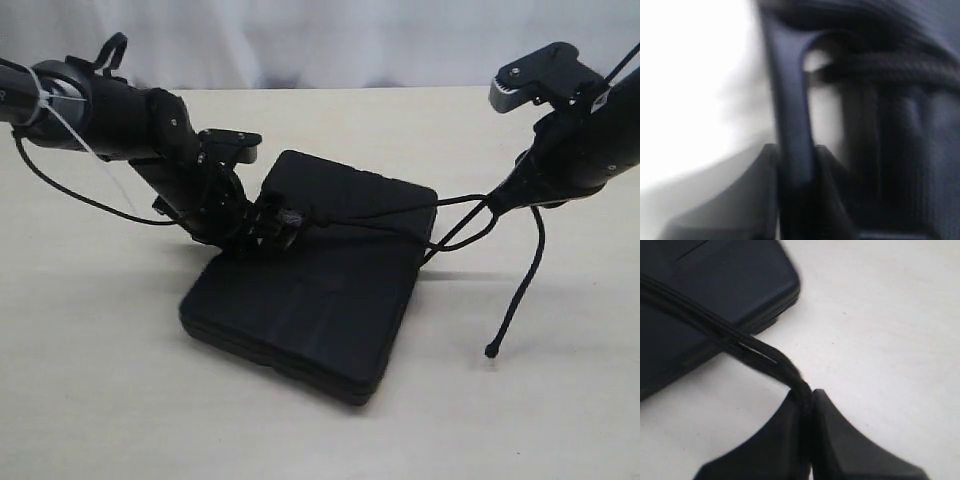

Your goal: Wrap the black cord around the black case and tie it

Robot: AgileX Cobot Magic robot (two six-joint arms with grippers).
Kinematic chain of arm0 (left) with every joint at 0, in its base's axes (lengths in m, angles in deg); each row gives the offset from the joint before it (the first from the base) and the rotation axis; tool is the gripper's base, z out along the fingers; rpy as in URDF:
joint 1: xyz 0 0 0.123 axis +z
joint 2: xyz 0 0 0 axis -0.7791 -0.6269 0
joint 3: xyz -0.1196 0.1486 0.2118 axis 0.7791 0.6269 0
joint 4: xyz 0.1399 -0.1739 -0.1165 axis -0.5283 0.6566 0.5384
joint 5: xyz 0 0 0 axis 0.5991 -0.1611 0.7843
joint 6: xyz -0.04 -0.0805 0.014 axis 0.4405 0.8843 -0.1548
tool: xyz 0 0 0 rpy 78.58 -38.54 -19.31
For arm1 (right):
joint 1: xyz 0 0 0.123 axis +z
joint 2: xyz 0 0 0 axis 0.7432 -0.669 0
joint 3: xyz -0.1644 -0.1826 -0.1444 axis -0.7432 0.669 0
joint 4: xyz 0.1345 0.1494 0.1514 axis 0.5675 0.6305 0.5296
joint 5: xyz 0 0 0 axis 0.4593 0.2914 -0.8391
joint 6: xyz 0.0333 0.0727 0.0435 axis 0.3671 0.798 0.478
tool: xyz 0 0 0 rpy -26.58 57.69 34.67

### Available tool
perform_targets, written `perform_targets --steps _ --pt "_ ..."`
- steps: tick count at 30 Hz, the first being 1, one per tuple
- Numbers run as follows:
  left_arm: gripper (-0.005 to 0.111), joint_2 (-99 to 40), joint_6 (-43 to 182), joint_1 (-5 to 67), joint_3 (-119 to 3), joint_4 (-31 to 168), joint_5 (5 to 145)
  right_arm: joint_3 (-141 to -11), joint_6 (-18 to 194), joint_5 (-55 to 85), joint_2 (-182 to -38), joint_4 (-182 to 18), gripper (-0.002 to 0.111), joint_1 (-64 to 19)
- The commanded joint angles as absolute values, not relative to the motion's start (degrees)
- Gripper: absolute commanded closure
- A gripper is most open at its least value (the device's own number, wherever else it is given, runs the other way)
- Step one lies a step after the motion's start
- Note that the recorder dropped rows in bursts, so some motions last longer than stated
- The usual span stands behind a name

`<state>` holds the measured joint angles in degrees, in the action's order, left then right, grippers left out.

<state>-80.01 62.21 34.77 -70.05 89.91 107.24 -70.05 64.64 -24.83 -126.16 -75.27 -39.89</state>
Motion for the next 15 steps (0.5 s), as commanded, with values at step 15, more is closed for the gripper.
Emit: perform_targets --steps 15 --pt "0.107 -77.4 66.9 52.1 -70.1 89.2 112.9 -71.1 70.0 -21.9 -123.6 -80.1 0.104 -58.7"
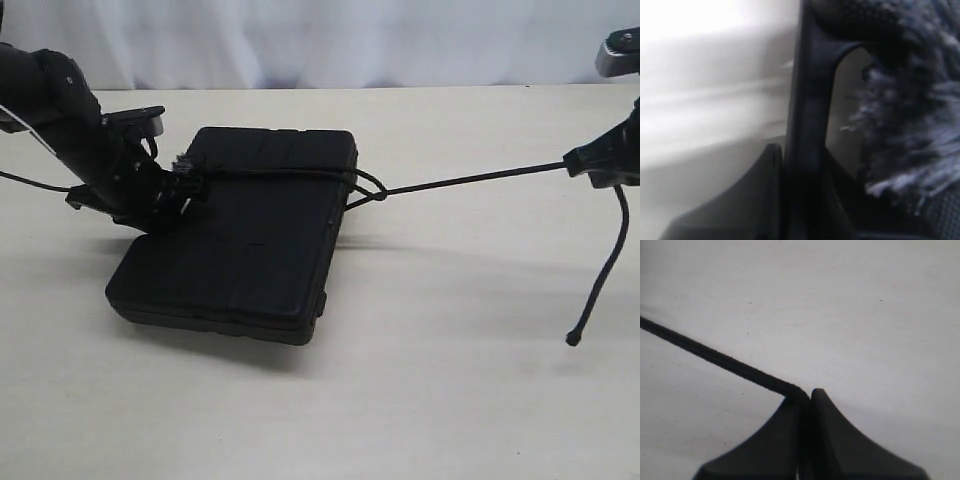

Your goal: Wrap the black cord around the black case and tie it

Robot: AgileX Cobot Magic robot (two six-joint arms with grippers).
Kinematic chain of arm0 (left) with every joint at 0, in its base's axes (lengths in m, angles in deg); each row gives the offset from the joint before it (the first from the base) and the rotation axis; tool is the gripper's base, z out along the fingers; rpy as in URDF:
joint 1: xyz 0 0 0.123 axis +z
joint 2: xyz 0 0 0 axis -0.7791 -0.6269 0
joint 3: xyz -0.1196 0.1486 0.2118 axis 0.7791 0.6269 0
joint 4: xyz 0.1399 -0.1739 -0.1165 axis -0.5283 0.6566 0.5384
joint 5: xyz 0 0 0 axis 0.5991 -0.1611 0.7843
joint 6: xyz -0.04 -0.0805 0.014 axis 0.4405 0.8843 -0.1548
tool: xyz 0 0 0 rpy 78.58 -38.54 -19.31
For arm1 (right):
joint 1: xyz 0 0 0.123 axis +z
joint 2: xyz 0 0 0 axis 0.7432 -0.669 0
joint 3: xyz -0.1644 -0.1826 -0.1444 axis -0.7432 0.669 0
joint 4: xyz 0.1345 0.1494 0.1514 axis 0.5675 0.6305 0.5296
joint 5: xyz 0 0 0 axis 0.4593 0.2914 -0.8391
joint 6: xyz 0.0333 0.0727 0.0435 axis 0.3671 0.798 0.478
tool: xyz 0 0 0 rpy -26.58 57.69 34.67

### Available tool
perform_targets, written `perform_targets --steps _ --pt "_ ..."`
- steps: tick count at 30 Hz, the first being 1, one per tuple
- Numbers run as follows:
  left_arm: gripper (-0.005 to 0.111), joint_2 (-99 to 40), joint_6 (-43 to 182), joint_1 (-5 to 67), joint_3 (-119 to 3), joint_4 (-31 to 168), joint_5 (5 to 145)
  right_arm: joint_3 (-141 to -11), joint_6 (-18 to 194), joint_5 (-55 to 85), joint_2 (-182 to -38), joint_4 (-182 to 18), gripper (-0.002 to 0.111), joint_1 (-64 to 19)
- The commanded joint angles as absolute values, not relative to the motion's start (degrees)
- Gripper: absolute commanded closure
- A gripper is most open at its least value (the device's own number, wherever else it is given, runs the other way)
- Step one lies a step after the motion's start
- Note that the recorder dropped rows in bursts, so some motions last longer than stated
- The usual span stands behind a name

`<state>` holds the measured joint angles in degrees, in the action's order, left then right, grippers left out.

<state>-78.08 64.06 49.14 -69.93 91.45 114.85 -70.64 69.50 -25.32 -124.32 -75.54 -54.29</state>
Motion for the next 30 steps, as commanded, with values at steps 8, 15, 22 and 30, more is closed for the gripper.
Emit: perform_targets --steps 8,15,22,30 --pt "0.107 -77.4 70.0 52.5 -70.1 88.8 111.4 -71.1 70.1 -20.8 -126.1 -81.6 0.104 -61.5" --pt "0.107 -77.4 75.2 52.8 -70.1 88.7 109.1 -71.1 70.9 -16.4 -128.7 -82.4 0.104 -61.5" --pt "0.107 -77.4 76.9 52.8 -70.1 88.7 106.6 -71.2 77.5 -12.3 -132.5 -86.7 0.104 -61.5" --pt "0.107 -77.4 77.7 52.8 -70.1 88.7 103.8 -73.0 84.1 -12.6 -136.3 -93.0 0.104 -61.5"
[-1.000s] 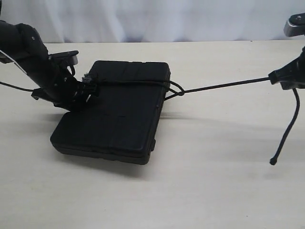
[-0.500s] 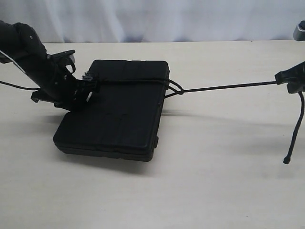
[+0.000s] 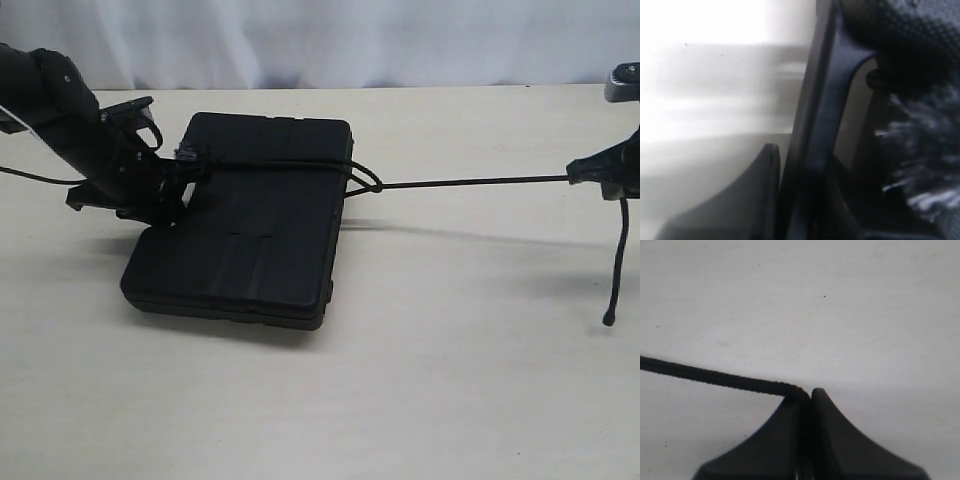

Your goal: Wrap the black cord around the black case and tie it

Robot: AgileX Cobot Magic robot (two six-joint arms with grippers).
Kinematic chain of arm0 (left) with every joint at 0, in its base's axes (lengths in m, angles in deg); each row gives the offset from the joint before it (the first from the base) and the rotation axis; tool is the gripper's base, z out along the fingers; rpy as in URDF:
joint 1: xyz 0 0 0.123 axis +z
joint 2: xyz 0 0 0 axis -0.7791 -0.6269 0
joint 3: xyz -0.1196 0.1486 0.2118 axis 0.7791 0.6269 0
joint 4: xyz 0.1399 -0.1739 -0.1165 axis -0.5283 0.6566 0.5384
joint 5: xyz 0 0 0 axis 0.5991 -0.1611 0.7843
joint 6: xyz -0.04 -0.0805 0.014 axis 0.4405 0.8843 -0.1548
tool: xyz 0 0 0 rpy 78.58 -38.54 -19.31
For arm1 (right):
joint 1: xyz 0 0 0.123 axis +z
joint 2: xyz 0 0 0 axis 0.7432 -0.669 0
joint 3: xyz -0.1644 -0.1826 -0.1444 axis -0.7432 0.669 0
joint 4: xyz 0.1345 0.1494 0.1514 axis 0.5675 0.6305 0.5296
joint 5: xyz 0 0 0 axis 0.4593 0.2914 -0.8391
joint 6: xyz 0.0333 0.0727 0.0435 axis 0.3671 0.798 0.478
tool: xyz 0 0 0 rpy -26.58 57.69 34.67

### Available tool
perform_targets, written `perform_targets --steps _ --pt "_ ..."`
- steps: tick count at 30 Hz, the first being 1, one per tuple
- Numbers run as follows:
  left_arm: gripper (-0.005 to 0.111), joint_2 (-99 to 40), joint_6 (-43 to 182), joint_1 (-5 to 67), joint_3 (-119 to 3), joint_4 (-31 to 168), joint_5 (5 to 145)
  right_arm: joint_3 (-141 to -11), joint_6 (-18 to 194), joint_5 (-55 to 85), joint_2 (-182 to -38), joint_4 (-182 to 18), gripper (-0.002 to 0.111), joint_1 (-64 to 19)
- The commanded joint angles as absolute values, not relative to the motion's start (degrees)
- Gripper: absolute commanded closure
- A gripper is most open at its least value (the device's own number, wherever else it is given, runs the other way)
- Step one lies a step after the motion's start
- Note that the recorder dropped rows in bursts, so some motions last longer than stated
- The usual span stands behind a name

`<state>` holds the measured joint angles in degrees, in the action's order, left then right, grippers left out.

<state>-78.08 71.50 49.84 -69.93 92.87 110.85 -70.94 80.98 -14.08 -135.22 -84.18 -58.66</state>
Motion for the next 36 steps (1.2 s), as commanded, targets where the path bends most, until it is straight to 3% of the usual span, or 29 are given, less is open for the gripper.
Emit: perform_targets --steps 1,30,36 --pt "0.107 -77.4 78.5 52.8 -70.1 88.7 103.2 -73.6 84.4 -13.2 -136.8 -93.0 0.104 -61.5" --pt "0.106 -77.4 79.9 53.8 -70.1 83.2 100.4 -75.9 84.7 -13.3 -140.4 -93.0 0.104 -61.5" --pt "0.07 -77.4 79.9 53.8 -70.1 81.2 101.0 -75.9 84.7 -13.5 -140.4 -92.9 0.104 -61.5"
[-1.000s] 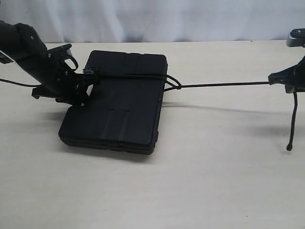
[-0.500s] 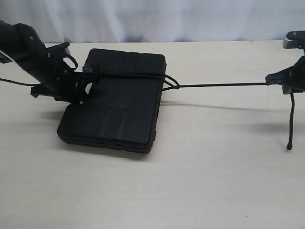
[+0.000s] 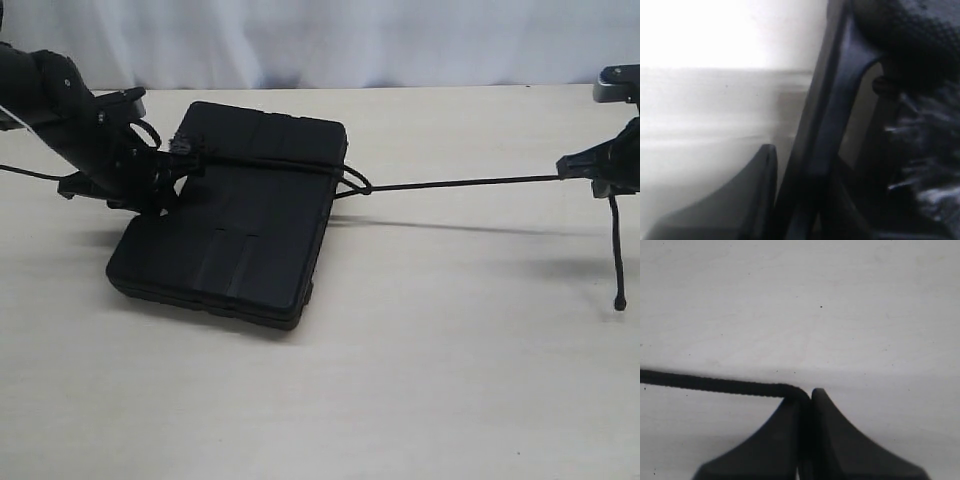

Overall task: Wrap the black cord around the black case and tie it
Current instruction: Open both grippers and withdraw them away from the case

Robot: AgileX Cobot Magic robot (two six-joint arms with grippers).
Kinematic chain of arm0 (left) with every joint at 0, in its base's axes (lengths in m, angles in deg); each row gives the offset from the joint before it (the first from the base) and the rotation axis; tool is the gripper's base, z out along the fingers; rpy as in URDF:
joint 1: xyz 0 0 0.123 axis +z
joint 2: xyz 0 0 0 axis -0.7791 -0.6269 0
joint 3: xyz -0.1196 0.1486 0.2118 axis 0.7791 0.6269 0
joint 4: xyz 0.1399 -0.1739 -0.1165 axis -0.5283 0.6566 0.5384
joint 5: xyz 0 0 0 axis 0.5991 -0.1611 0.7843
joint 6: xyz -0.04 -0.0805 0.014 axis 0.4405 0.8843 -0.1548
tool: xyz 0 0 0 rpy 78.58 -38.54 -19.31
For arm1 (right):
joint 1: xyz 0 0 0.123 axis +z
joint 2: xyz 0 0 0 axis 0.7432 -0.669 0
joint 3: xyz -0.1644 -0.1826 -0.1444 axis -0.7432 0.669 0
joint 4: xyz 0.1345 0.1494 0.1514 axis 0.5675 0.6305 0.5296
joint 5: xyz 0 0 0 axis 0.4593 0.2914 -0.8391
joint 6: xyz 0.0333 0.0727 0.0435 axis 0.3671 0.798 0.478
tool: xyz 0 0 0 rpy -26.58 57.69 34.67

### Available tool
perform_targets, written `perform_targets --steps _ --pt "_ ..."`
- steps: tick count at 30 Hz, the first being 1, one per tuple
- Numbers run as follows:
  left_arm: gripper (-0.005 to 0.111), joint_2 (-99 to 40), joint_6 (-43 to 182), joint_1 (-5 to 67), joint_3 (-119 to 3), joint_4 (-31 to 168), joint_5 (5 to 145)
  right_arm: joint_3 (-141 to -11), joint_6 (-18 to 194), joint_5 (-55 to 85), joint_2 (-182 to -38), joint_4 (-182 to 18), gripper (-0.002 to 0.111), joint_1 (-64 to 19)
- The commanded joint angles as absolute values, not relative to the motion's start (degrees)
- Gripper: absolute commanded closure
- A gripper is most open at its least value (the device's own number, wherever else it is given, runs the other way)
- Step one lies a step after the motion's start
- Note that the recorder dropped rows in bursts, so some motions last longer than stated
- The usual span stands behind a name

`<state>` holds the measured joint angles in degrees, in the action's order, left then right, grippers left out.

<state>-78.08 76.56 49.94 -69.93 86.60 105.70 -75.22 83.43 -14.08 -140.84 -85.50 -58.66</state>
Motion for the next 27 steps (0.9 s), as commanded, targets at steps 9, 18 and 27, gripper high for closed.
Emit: perform_targets --steps 9,18,27 --pt "0.04 -77.3 79.6 53.8 -70.2 88.0 102.1 -75.9 84.6 -13.7 -140.4 -92.8 0.104 -61.5" --pt "0.04 -71.6 73.4 53.8 -70.2 90.2 103.3 -75.9 84.6 -13.7 -140.4 -92.8 0.104 -61.5" --pt "0.041 -62.2 72.0 53.8 -70.2 79.7 104.2 -75.9 84.1 -12.7 -140.4 -89.4 0.104 -61.3"
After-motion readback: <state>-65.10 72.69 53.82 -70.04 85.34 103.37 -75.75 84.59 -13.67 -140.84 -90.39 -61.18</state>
